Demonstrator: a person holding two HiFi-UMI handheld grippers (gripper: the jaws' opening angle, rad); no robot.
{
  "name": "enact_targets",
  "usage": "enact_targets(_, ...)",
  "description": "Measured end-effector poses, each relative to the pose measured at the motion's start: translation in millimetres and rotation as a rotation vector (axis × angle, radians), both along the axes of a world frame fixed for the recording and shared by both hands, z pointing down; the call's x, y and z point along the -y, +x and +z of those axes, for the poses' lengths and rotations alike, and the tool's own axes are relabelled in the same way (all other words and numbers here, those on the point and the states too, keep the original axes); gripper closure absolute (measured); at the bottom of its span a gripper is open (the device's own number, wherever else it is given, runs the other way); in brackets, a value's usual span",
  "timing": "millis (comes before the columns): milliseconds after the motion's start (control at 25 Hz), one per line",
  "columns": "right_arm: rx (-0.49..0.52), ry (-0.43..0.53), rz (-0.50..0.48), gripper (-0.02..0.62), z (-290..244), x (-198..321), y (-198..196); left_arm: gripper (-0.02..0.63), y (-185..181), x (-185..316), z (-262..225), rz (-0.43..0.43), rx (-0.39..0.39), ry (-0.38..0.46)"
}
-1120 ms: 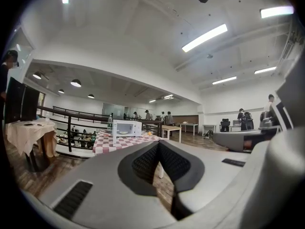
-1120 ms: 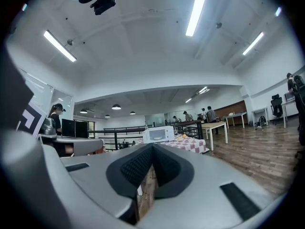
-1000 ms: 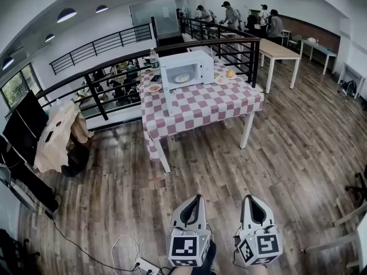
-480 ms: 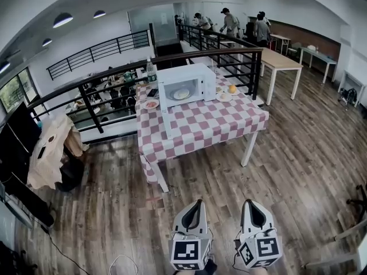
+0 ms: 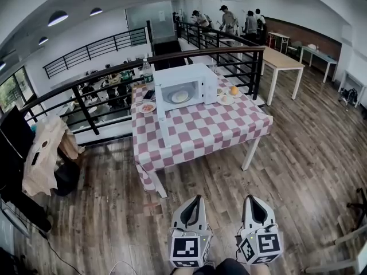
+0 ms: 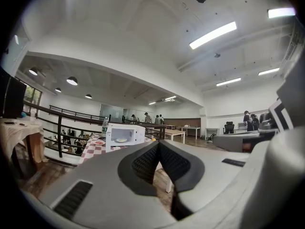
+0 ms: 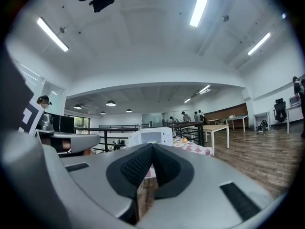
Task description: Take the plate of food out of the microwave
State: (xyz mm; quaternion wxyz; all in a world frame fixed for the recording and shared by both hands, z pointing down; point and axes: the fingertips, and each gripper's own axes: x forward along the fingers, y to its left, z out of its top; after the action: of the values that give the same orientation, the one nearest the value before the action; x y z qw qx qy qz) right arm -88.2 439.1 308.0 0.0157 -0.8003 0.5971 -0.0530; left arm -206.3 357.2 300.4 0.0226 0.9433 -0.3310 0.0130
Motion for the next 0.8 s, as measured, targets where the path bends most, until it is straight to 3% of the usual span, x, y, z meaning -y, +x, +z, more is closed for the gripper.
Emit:
enact_targets(400, 0.026, -0.029, -0.013, 0.603, 18, 54, 41, 0.597, 28, 57, 17, -0.051, 0.004, -0.040)
enact_targets(800, 0.043, -0.031, -0.100, 0.604, 15, 144, 117, 0.597, 88, 134, 17, -0.152, 0.010, -0.055)
